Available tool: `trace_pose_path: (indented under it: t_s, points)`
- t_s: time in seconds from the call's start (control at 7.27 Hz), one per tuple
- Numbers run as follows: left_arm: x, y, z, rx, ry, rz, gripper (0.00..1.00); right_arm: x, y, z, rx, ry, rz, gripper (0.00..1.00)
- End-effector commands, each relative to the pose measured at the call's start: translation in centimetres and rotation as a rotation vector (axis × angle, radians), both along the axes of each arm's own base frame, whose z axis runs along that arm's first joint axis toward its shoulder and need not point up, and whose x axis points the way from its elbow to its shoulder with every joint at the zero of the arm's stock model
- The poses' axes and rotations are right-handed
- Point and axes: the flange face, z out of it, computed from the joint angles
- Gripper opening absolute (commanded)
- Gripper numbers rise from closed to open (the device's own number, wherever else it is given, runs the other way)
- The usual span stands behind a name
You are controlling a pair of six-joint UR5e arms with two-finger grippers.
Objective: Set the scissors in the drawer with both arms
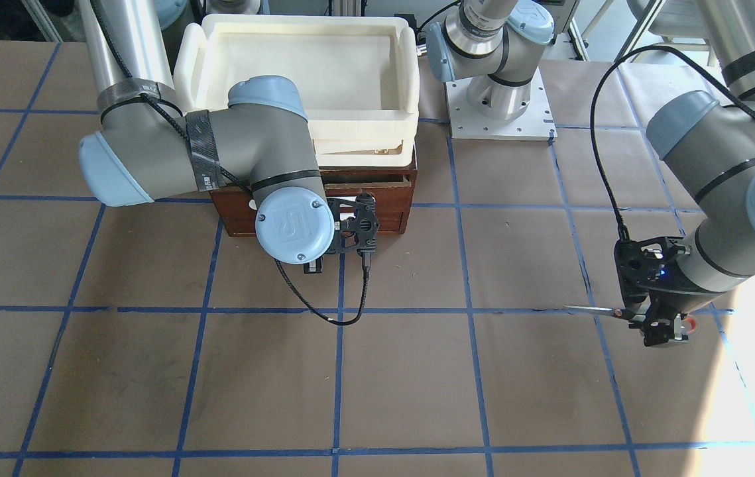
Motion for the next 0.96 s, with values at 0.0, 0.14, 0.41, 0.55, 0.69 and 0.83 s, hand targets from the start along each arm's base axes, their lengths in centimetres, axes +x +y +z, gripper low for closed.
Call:
trace_pose_path:
  t_s: [0.0,0.14,0.41,0.55,0.69,0.83]
  points:
    - [-2.5,0.4,0.9,-0.001,-0.001,0.01,0.0,-0.1,-1.9,0.5,-0.027,-0.006,-0.008,0.53]
    - [-2.4,0.2,0.2,0.01,-0.001,0.01,0.0,0.1,-2.6,0.6,-0.037,-0.01,-0.01,0.53]
    - [-3.4,0.3,0.8,0.002,0.001,-0.004,0.0,-0.2,-4.9,0.5,-0.059,-0.016,-0.025,0.53]
    - [-4.5,0.4,0.9,0.001,0.0,-0.019,0.0,-0.5,-6.1,0.7,-0.076,-0.021,-0.034,0.53]
    - [-5.1,0.6,1.0,0.009,0.002,-0.006,0.0,-0.8,-6.9,0.7,-0.085,-0.022,-0.041,0.53]
    - [-5.5,0.7,1.2,0.007,0.001,0.005,0.0,-1.0,-7.9,0.5,-0.117,-0.033,-0.047,0.53]
